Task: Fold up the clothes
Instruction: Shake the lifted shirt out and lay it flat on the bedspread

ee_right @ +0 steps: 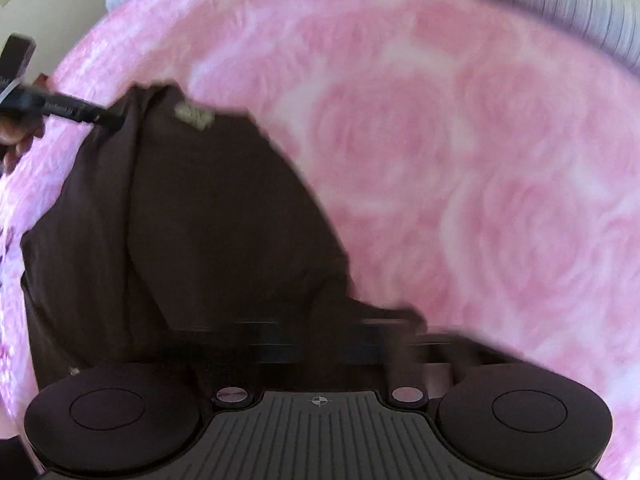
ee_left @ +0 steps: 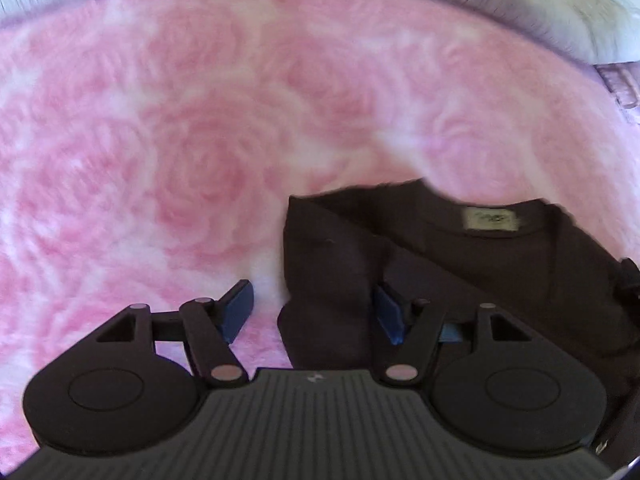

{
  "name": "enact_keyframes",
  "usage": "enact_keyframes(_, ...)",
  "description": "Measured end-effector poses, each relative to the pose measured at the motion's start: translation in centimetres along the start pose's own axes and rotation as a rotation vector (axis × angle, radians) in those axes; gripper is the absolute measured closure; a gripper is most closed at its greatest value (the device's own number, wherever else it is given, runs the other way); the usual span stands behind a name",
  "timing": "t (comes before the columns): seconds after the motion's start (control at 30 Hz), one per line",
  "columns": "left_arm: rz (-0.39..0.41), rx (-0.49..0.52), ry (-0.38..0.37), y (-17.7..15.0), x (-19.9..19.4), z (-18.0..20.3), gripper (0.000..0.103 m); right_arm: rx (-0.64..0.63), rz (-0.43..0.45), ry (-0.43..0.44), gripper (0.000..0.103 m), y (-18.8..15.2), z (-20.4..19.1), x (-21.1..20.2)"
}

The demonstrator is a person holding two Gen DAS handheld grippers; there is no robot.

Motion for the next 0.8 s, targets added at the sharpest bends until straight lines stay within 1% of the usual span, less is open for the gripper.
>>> enact_keyframes(0.03, -0.011, 0.016, -0.027, 0.1, -0.4, 0.6, 0.071, 0.007, 0.004, 0.005, 0.097, 0.0, 0.2, -0.4)
enact_keyframes(0.07, -0.013, 0.031, -0.054, 0.4, -1.1, 1.3, 0.097, 0.013, 0.007, 0.010, 0.098, 0.0, 0.5, -0.9)
enact_keyframes(0.17, 0.068, 0.076, -0.128, 2.1, -5.9, 3.7, 0.099, 0.033, 0.019, 0.025, 0.098, 0.0, 1.3, -2.2)
enact_keyframes(0.2, 0.099, 0.100, -0.147, 3.1, -7.6, 4.5, 0.099, 0.033, 0.054, -0.006, 0.098, 1.0, 2.4, -4.3)
enact_keyframes(0.23, 0.123, 0.132, -0.162, 4.4, -9.0, 5.3, 0.099, 0.033, 0.089, -0.037, 0.098, 2.0, 3.5, -6.4)
enact_keyframes(0.27, 0.142, 0.158, -0.182, 5.7, -9.9, 5.9, 0.098, 0.034, 0.114, -0.064, 0.101, 2.9, 4.7, -7.8)
enact_keyframes(0.33, 0.181, 0.202, -0.225, 9.0, -10.6, 7.1, 0.098, 0.031, 0.174, -0.155, 0.101, 5.3, 8.1, -10.2)
enact_keyframes(0.37, 0.200, 0.210, -0.237, 10.6, -10.3, 7.5, 0.098, 0.042, 0.192, -0.187, 0.102, 6.4, 9.7, -10.6)
enact_keyframes(0.43, 0.240, 0.215, -0.235, 14.2, -8.9, 8.0, 0.096, 0.050, 0.232, -0.244, 0.102, 9.1, 12.8, -10.4)
enact_keyframes(0.47, 0.256, 0.209, -0.228, 15.9, -8.0, 8.1, 0.089, 0.019, 0.241, -0.279, 0.101, 10.1, 13.5, -9.5)
enact_keyframes(0.5, 0.257, 0.173, -0.197, 17.3, -6.5, 7.6, 0.082, -0.012, 0.251, -0.314, 0.101, 11.1, 14.1, -8.6)
enact_keyframes(0.53, 0.246, 0.115, -0.157, 18.5, -5.0, 6.7, 0.075, -0.043, 0.259, -0.349, 0.101, 12.1, 14.8, -7.7)
enact_keyframes(0.57, 0.239, 0.064, -0.123, 19.0, -4.1, 5.9, 0.063, -0.054, 0.229, -0.383, 0.093, 12.4, 15.1, -6.3)
enact_keyframes(0.6, 0.240, 0.035, -0.100, 18.9, -3.6, 5.4, 0.062, -0.063, 0.200, -0.417, 0.084, 12.6, 15.4, -5.0)
enact_keyframes(0.63, 0.241, 0.021, -0.082, 18.6, -3.4, 5.2, 0.062, -0.020, 0.208, -0.420, 0.067, 12.1, 15.2, -4.9)
enact_keyframes(0.67, 0.237, 0.054, -0.082, 17.4, -3.6, 5.7, 0.059, 0.023, 0.216, -0.420, 0.064, 11.5, 14.9, -4.9)
enact_keyframes(0.7, 0.234, 0.088, -0.082, 16.3, -3.8, 6.2, 0.054, 0.070, 0.236, -0.355, 0.062, 10.5, 14.2, -5.3)
enact_keyframes(0.73, 0.228, 0.127, -0.084, 15.0, -4.0, 6.9, 0.053, 0.105, 0.231, -0.280, 0.058, 9.1, 13.3, -5.4)
enact_keyframes(0.77, 0.210, 0.193, -0.098, 13.3, -4.1, 8.2, 0.053, 0.131, 0.203, -0.229, 0.055, 7.1, 12.2, -5.3)
enact_keyframes(0.8, 0.183, 0.281, -0.127, 11.2, -4.0, 10.0, 0.053, 0.155, 0.175, -0.178, 0.055, 5.0, 11.2, -5.3)
Point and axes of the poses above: each gripper's, at about its wrist camera, not at the fingertips, and x roughly the way its jaws point, z to its right, y to its top, the point moved 6 cm from there along x, roughly the way its jaws point, and after that the axes turned 5 degrees about -y, right-handed, at the moved point
